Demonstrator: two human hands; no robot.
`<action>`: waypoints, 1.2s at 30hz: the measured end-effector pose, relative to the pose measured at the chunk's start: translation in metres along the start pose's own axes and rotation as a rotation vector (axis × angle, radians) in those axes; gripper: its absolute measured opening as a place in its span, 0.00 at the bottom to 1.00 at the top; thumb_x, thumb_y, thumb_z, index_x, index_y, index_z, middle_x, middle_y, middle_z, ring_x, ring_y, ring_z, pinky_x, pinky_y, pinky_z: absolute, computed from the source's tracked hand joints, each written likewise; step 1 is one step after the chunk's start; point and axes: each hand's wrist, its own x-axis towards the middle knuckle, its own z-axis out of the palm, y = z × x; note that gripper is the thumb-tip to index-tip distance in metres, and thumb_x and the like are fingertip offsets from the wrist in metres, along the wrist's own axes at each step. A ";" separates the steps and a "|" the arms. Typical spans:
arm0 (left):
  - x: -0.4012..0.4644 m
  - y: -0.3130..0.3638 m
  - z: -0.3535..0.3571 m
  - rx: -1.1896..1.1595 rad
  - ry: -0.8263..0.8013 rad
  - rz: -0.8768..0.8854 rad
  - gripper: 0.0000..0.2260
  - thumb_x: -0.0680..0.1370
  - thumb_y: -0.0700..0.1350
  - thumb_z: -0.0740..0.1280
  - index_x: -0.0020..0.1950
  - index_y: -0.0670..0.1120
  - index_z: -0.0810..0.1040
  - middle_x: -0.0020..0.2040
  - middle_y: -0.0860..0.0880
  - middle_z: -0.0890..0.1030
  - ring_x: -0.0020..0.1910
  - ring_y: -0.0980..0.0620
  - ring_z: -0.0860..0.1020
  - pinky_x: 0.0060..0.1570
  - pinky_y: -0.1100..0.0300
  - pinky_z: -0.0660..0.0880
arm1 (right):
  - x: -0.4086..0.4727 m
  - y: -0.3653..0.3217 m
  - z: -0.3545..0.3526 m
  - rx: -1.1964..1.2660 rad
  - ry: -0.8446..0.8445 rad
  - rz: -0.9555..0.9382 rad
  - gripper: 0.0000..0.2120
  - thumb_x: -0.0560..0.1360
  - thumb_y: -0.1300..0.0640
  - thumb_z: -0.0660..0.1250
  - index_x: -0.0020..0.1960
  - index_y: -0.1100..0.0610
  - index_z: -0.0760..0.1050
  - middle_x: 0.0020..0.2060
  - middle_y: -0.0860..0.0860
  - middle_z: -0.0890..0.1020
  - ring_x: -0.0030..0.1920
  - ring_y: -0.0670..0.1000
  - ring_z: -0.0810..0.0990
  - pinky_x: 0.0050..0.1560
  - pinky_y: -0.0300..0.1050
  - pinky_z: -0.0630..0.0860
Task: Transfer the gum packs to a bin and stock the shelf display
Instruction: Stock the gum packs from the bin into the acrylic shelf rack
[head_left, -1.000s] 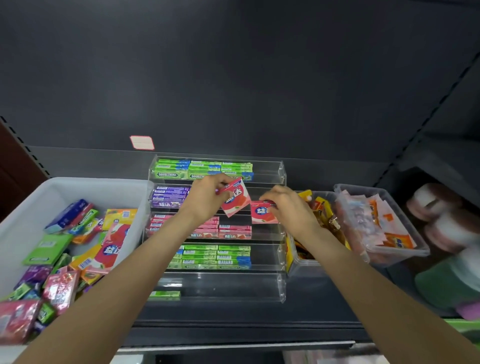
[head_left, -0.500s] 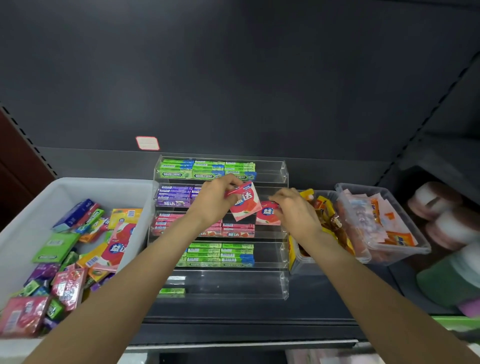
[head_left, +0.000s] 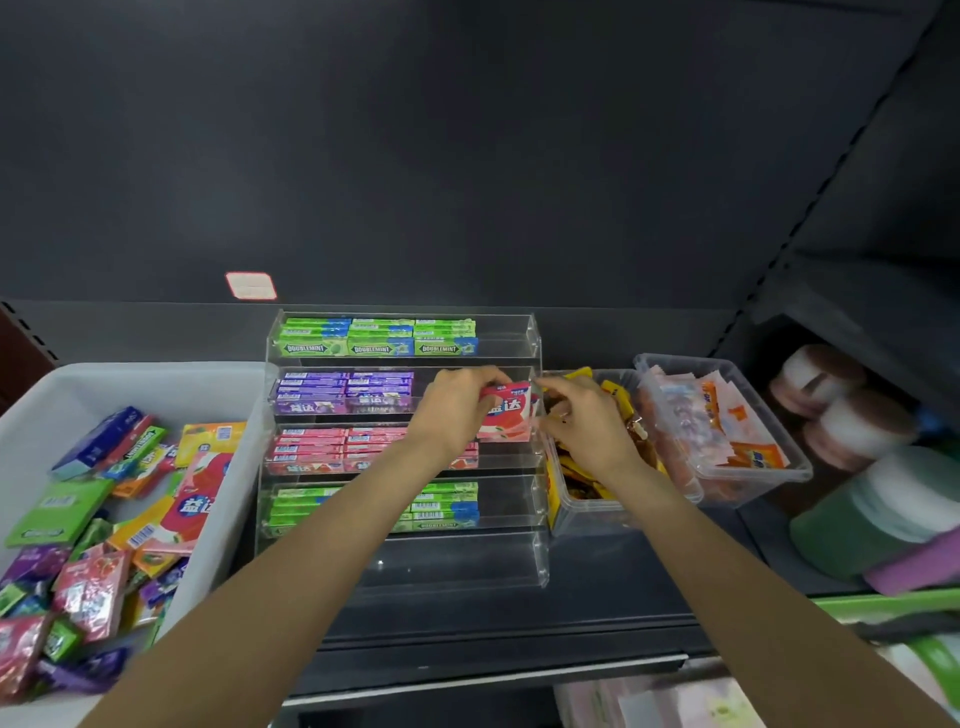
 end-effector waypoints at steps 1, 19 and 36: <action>0.000 0.001 0.004 0.016 0.006 0.000 0.13 0.78 0.42 0.65 0.63 0.46 0.76 0.57 0.46 0.81 0.57 0.49 0.79 0.54 0.56 0.78 | 0.001 -0.001 0.000 0.009 0.022 -0.006 0.23 0.74 0.60 0.69 0.67 0.54 0.71 0.62 0.54 0.73 0.53 0.48 0.78 0.52 0.37 0.74; -0.005 -0.017 0.013 0.180 0.076 0.049 0.13 0.78 0.44 0.65 0.62 0.48 0.78 0.60 0.50 0.79 0.60 0.51 0.72 0.57 0.52 0.75 | 0.001 0.007 0.014 -0.048 0.115 -0.021 0.11 0.75 0.60 0.68 0.57 0.56 0.74 0.58 0.53 0.75 0.56 0.49 0.77 0.50 0.40 0.77; -0.059 -0.047 -0.050 -0.008 0.256 -0.079 0.09 0.76 0.43 0.67 0.56 0.46 0.79 0.48 0.49 0.80 0.44 0.56 0.78 0.47 0.57 0.77 | -0.009 -0.096 0.052 0.063 0.025 -0.197 0.15 0.76 0.61 0.65 0.63 0.56 0.73 0.54 0.52 0.76 0.56 0.50 0.75 0.57 0.45 0.74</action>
